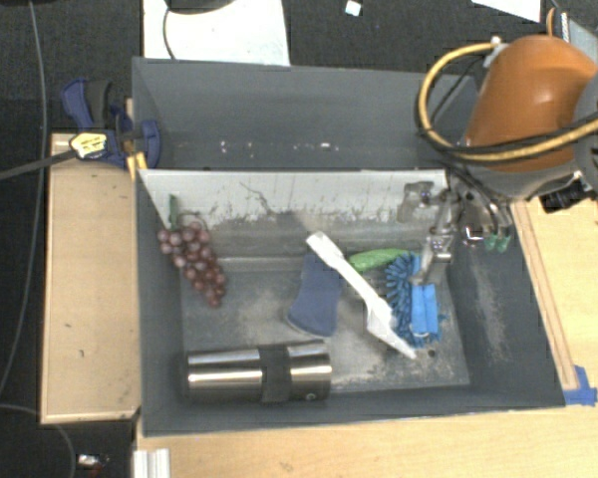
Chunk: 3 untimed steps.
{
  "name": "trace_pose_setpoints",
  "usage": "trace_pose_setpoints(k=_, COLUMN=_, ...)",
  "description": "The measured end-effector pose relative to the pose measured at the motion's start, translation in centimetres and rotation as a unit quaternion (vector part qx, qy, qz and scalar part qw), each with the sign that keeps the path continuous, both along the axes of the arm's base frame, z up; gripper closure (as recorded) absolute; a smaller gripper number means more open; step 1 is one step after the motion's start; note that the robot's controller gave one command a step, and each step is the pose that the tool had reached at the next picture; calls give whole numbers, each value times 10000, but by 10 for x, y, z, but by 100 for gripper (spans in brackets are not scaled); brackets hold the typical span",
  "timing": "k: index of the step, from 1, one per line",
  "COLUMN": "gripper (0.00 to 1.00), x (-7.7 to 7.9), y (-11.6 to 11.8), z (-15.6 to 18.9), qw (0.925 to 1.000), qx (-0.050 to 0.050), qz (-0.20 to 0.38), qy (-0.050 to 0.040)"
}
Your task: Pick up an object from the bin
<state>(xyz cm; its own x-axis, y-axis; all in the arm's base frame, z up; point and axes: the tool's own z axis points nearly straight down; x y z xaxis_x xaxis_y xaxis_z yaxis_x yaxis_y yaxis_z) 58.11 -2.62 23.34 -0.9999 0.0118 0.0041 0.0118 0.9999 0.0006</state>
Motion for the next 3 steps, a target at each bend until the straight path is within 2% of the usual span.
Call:
trace_pose_setpoints(k=1, gripper=0, x=1, y=0, z=4, qw=10000, qx=-3, qz=5, qy=-40)
trace_pose_setpoints(k=2, gripper=0, x=-3, y=-5, z=-130, qw=9953, qx=2, qz=-968, qy=-54)
trace_pose_setpoints(k=3, gripper=0, x=1, y=5, z=-161, qw=9879, qx=0, qz=-1545, qy=-110)
